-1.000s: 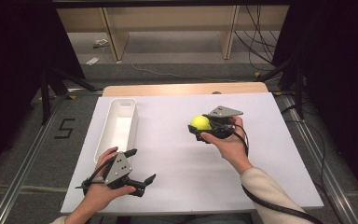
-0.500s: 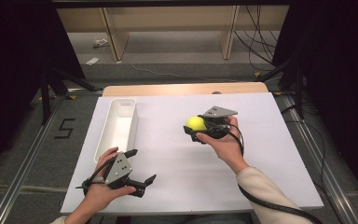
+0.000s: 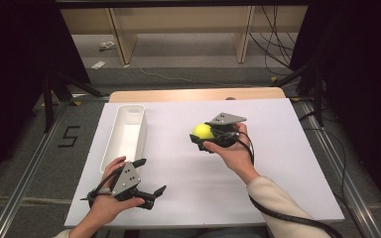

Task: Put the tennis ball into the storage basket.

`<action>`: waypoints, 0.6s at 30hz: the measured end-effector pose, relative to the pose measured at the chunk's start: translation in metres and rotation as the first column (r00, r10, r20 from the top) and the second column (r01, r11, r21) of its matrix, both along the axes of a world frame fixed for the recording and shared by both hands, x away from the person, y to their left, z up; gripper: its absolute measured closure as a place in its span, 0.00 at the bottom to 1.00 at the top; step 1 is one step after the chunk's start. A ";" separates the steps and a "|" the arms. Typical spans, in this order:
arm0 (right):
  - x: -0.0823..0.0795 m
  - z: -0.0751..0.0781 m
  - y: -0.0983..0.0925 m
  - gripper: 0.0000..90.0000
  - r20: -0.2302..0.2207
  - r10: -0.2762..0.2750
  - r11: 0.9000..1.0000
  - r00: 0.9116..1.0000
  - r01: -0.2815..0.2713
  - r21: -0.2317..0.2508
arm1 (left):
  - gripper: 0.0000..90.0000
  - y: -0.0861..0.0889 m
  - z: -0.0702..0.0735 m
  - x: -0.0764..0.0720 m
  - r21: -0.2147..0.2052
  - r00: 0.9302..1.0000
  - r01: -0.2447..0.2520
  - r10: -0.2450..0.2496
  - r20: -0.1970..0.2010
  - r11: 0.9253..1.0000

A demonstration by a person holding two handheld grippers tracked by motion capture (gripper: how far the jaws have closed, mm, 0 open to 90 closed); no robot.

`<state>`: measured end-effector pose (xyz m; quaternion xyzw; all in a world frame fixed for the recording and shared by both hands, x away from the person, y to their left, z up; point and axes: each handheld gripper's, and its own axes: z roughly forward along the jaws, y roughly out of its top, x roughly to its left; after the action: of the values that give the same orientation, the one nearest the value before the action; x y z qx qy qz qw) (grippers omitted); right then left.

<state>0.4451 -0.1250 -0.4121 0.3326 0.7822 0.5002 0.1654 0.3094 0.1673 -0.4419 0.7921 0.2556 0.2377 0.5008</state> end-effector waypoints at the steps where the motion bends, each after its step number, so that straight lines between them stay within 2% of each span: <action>1: 0.000 0.000 0.001 0.30 -0.001 0.000 1.000 1.000 0.000 0.000 | 0.00 0.000 0.000 0.000 0.000 1.000 0.000 0.000 0.000 1.000; 18: 0.001 -0.001 0.015 0.30 -0.001 0.022 1.000 1.000 -0.022 -0.008 | 0.00 0.000 0.000 0.000 0.004 1.000 0.003 -0.003 0.003 1.000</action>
<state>0.4458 -0.1100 -0.4130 0.3233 0.7878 0.4989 0.1608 0.3093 0.1678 -0.4414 0.7930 0.2533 0.2388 0.4999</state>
